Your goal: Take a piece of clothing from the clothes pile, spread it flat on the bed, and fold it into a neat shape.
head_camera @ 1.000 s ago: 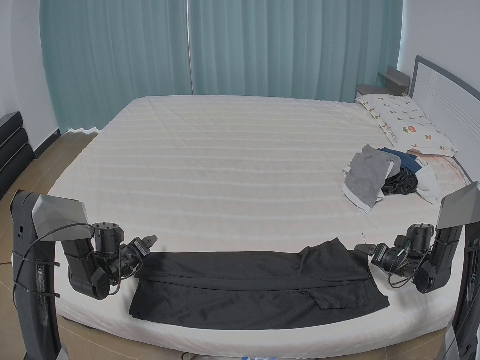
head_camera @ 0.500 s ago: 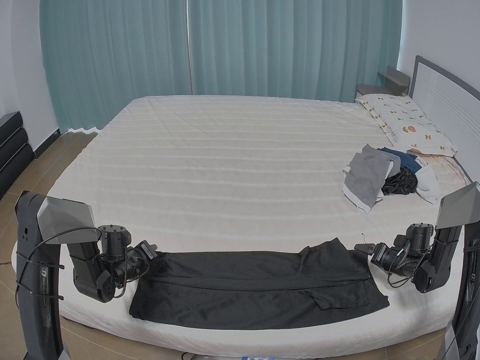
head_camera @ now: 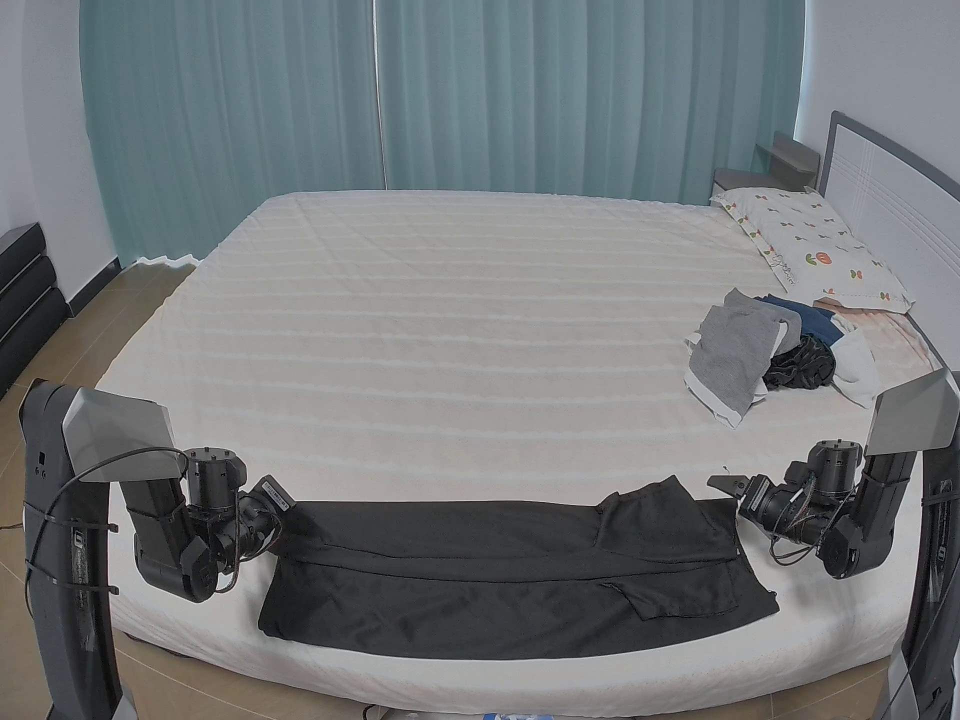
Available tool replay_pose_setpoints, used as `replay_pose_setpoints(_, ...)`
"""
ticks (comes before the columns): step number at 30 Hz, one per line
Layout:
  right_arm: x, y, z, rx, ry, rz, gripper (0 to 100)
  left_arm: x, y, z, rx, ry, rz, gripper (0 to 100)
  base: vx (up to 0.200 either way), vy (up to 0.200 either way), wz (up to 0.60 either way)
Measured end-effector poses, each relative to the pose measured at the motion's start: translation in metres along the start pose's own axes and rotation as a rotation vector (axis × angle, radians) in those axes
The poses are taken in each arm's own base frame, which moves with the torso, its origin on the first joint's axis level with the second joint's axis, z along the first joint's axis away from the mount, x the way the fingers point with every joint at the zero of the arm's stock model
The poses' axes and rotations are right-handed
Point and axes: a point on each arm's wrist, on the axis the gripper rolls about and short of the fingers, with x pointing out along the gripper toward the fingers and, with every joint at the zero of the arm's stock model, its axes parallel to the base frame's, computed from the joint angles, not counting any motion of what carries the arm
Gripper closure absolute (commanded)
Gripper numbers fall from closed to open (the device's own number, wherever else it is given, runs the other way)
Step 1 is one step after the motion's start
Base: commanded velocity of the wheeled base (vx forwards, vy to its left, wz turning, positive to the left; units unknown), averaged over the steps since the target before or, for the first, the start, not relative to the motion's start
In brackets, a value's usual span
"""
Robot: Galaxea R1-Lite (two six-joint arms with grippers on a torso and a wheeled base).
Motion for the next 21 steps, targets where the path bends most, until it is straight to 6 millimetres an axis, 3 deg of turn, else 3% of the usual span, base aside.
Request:
replay_pose_setpoints(10, -0.0001, 0.0015, -0.0022, -0.012, -0.009, 0.008, 0, 0.0, 0.0009, 0.0001, -0.001, -0.001, 0.004, 100, 0.0, 0.0, 0.0)
replay_pose_setpoints(11, 0.0002, 0.0024, -0.0027, -0.014, -0.01, 0.011, 100, 0.0, 0.001, 0.0, -0.001, -0.001, 0.004, 100, 0.0, 0.0, 0.0)
replay_pose_setpoints(21, 0.0004, 0.0016, -0.0069, -0.019, 0.01, -0.001, 100, 0.0001, 0.0014, 0.0, -0.001, -0.008, 0.012, 100, 0.0, 0.0, 0.0)
